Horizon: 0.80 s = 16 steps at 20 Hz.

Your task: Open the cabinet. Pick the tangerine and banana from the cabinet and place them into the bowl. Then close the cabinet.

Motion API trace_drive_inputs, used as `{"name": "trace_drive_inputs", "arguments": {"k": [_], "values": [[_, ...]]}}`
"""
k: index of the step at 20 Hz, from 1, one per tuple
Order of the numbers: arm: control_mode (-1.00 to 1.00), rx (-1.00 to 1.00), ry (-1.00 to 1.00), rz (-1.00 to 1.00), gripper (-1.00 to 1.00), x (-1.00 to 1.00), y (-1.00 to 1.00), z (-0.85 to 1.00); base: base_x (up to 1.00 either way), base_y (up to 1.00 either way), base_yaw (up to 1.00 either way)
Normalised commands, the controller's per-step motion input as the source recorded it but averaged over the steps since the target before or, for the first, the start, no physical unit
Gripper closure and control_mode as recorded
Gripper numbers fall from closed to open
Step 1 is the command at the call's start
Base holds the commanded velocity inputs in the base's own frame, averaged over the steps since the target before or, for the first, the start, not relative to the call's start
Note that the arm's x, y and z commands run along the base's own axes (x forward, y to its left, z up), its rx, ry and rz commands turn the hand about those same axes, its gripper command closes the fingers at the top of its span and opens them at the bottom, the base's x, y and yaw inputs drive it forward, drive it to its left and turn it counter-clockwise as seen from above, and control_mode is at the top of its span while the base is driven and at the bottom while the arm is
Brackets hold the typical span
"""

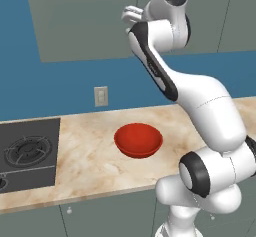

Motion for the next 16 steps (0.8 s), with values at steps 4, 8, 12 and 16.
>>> {"name": "trace_drive_inputs", "arguments": {"k": [4,8,12,16], "values": [[-1.0,0.0,-0.05,0.0,1.0,0.08,0.04,-0.26,0.0,0.0,0.0],[-1.0,0.0,-0.03,0.0,1.0,0.03,0.0,-0.21,0.0,0.0,0.0],[-1.0,0.0,0.0,0.0,1.0,0.0,0.0,-0.01,0.0,0.0,0.0],[-1.0,0.0,0.0,0.0,1.0,-0.13,0.0,0.0,0.0,0.0,0.0]]}}
